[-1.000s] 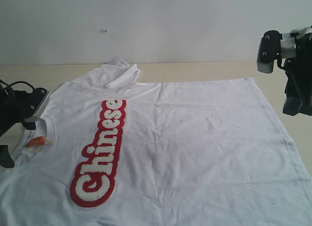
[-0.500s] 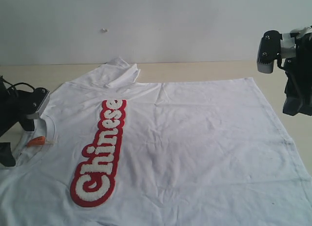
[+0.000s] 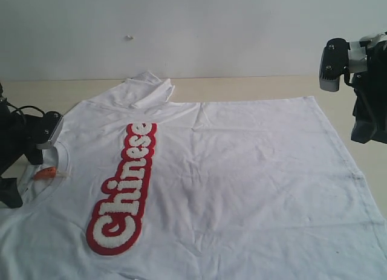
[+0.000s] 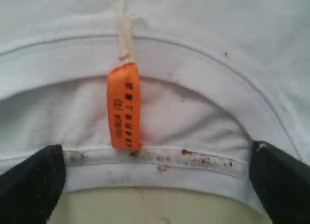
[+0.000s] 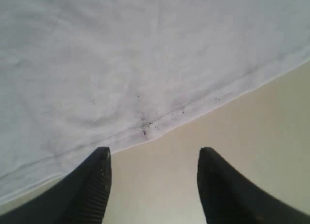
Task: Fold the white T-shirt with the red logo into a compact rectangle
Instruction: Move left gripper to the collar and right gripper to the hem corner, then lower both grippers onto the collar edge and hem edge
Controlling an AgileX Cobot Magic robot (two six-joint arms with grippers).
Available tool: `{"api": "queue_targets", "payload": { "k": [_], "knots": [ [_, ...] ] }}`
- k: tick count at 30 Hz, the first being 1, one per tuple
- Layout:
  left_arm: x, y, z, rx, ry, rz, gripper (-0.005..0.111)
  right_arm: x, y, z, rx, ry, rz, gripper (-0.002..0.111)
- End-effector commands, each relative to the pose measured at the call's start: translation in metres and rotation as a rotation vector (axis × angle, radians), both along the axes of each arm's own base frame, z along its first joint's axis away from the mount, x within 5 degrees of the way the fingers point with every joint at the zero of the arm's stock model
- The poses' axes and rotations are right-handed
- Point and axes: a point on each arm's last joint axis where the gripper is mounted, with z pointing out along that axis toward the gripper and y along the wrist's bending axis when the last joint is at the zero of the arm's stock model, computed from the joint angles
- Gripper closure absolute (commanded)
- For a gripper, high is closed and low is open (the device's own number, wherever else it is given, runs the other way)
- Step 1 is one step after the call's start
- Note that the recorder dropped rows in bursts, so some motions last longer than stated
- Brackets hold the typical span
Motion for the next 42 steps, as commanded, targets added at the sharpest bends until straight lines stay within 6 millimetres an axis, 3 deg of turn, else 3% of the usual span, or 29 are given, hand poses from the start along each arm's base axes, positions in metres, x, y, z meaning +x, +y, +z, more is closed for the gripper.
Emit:
{"api": "queue_targets", "payload": {
  "k": [1, 7, 20, 28, 33, 36, 42],
  "knots": [
    [0.004, -0.001, -0.013, -0.032, -0.004, 0.069, 0.002, 0.002, -0.001, 0.002, 0.004, -0.011, 0.005, 0.055],
    [0.006, 0.000, -0.028, -0.023, -0.005, 0.064, 0.002, 0.002, -0.001, 0.002, 0.011, -0.011, 0.002, 0.055],
    [0.001, 0.009, -0.027, 0.070, 0.049, -0.044, 0.002, 0.000, -0.002, -0.002, -0.018, 0.035, 0.088, 0.055],
    [-0.002, 0.009, -0.027, 0.070, 0.078, -0.045, 0.002, -0.006, -0.014, -0.040, -0.146, 0.158, 0.152, 0.055],
    [-0.002, 0.009, -0.027, 0.071, 0.082, -0.041, 0.002, 0.011, -0.010, -0.062, -0.115, 0.029, 0.154, 0.055],
    [-0.002, 0.009, -0.027, 0.071, 0.082, -0.041, 0.002, 0.017, -0.010, -0.080, -0.105, 0.032, 0.156, 0.048],
    [-0.002, 0.009, -0.027, 0.071, 0.082, -0.041, 0.002, 0.022, -0.014, -0.092, -0.139, 0.020, 0.092, 0.043]
  ]
}}
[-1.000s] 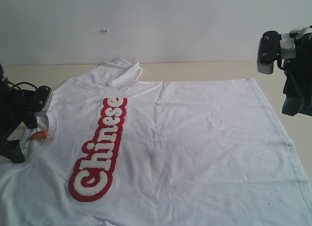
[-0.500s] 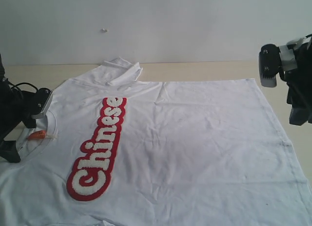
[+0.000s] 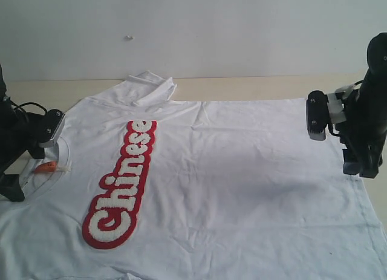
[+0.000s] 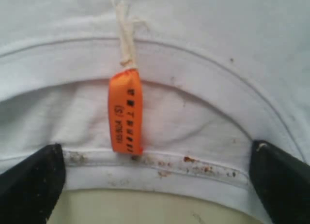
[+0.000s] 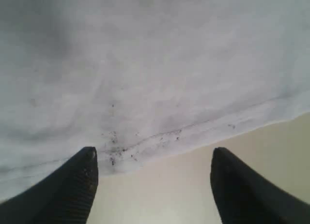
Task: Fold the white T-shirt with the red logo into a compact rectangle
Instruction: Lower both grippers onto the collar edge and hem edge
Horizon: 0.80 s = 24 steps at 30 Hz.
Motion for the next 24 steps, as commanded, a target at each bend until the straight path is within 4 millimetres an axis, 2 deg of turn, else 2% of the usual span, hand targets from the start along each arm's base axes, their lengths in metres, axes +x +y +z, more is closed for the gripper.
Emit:
{"api": "queue_targets", "payload": {
  "k": [1, 8, 11, 14, 17, 18, 24],
  "knots": [
    [-0.010, 0.006, -0.020, 0.044, 0.108, -0.022, 0.002, 0.002, -0.005, -0.003, -0.022, -0.025, -0.039, 0.044],
    [-0.010, 0.006, -0.020, 0.044, 0.108, -0.022, 0.002, 0.001, -0.007, -0.002, -0.058, -0.013, -0.002, 0.044],
    [-0.010, 0.006, -0.020, 0.044, 0.108, -0.022, 0.002, 0.006, -0.008, -0.001, -0.061, -0.071, -0.025, 0.042],
    [-0.010, 0.006, -0.020, 0.044, 0.111, -0.022, 0.002, 0.005, -0.008, -0.001, -0.064, -0.062, -0.001, 0.032],
    [-0.010, 0.006, -0.020, 0.044, 0.111, -0.022, 0.002, 0.004, -0.007, -0.002, -0.059, -0.035, 0.041, 0.013],
    [-0.010, 0.006, -0.020, 0.044, 0.111, -0.022, 0.002, 0.004, -0.006, -0.002, -0.057, -0.039, 0.042, 0.003],
    [-0.010, 0.006, -0.020, 0.044, 0.111, -0.022, 0.002, -0.005, -0.004, -0.004, -0.034, 0.084, 0.186, 0.003]
  ]
}}
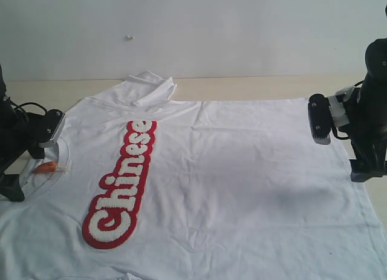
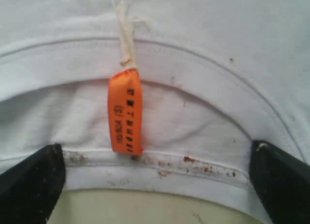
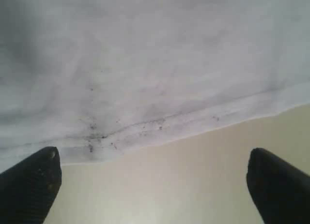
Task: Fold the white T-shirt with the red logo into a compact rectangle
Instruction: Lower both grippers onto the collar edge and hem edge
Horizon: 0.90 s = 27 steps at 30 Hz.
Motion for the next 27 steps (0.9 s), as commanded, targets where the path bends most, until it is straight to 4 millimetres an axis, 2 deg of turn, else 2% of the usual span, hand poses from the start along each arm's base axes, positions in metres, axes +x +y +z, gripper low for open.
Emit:
{"api": "queue_targets", "payload": {
  "k": [1, 6, 9, 13, 16, 21, 27],
  "knots": [
    [-0.010, 0.006, -0.020, 0.042, 0.111, -0.019, 0.002, -0.008, 0.000, -0.001, 0.046, 0.093, 0.093, 0.003],
    [-0.010, 0.005, -0.020, 0.041, 0.113, -0.018, 0.002, 0.003, -0.010, 0.011, 0.178, 0.030, 0.068, 0.003],
    [-0.010, 0.005, -0.020, 0.041, 0.113, -0.018, 0.002, 0.007, -0.015, 0.014, 0.180, 0.044, 0.064, 0.003],
    [-0.011, 0.005, -0.020, 0.041, 0.115, -0.018, 0.002, 0.021, -0.017, 0.002, 0.194, 0.155, 0.043, 0.003],
    [-0.011, 0.005, -0.020, 0.039, 0.115, -0.016, 0.002, 0.031, -0.022, -0.001, 0.160, 0.149, 0.050, 0.003],
    [-0.011, 0.005, -0.020, 0.038, 0.115, -0.015, 0.002, 0.033, -0.024, -0.024, 0.147, 0.196, 0.047, 0.003],
    [-0.010, 0.005, -0.020, 0.036, 0.110, -0.016, 0.002, 0.036, -0.037, -0.028, 0.162, 0.140, 0.008, 0.003]
  ]
}}
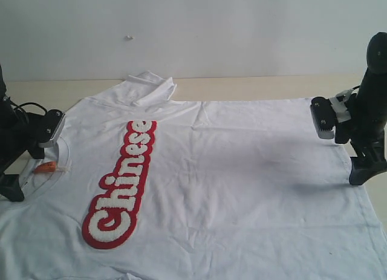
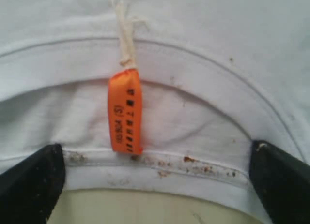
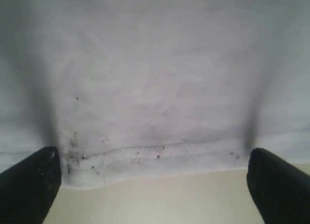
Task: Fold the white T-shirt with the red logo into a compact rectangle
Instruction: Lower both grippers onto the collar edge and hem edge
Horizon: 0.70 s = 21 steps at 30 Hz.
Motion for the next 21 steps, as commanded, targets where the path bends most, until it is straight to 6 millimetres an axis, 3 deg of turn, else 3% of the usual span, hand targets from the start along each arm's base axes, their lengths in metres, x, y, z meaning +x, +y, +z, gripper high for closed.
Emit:
{"api": "queue_targets", "payload": {
  "k": [1, 7, 12, 21],
  "knots": [
    [-0.010, 0.005, -0.020, 0.036, 0.106, -0.016, 0.002, 0.003, -0.007, 0.000, 0.008, -0.039, -0.021, 0.003],
    [-0.010, 0.005, -0.020, 0.036, 0.106, -0.016, 0.002, 0.005, -0.005, -0.003, 0.025, -0.049, -0.036, 0.003],
    [-0.010, 0.005, -0.020, 0.036, 0.106, -0.016, 0.002, 0.000, -0.006, -0.023, 0.021, 0.038, -0.022, 0.003],
    [-0.010, 0.005, -0.020, 0.036, 0.106, -0.016, 0.002, 0.000, -0.006, -0.024, 0.022, 0.040, -0.022, 0.003]
  ]
}}
